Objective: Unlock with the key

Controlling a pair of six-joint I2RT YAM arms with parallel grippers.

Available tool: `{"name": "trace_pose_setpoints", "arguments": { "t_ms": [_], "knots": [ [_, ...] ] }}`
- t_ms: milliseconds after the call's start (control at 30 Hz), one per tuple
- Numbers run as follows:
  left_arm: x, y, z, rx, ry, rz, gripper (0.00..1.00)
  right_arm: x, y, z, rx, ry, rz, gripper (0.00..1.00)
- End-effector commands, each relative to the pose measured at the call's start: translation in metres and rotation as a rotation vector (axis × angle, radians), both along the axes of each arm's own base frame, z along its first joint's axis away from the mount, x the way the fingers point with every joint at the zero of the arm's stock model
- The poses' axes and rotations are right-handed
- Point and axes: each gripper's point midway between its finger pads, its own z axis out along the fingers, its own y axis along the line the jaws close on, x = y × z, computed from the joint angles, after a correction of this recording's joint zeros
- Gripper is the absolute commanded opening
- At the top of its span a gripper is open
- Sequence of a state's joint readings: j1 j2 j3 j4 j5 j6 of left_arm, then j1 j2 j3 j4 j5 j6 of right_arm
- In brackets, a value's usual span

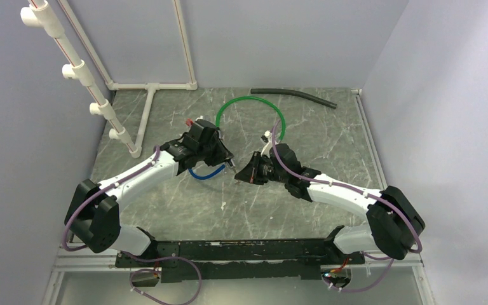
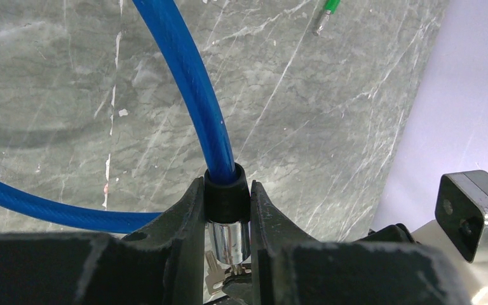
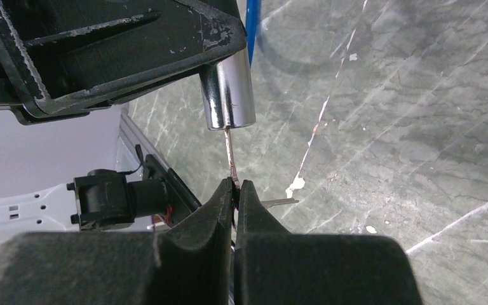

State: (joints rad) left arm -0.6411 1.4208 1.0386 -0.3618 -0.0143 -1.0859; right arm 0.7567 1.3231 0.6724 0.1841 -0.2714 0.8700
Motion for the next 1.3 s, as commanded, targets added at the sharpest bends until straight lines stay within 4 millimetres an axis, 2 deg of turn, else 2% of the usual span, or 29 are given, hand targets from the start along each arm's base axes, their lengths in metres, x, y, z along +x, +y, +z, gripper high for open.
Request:
{"name": "trace_pose_setpoints", "arguments": {
  "t_ms": [0,633,933,1267],
  "knots": [
    [0.010,-0.004,0.030,-0.057,-0.087,0.009,0.00,0.005,0.009,0.021,0.069,-0.046,0.003,0.00],
    [0.010,0.001,0.040,-0.075,-0.122,0.036,0.00,0.003,-0.001,0.010,0.043,0.003,-0.057,0.00],
    [0.010,-0.002,0.035,-0.079,-0.109,0.026,0.00,0.006,0.003,0.026,0.060,-0.044,-0.043,0.00],
    [0.009,-0.006,0.034,-0.094,-0.103,0.016,0.00,0.009,0.006,0.028,0.052,-0.057,-0.037,0.00]
  ]
}}
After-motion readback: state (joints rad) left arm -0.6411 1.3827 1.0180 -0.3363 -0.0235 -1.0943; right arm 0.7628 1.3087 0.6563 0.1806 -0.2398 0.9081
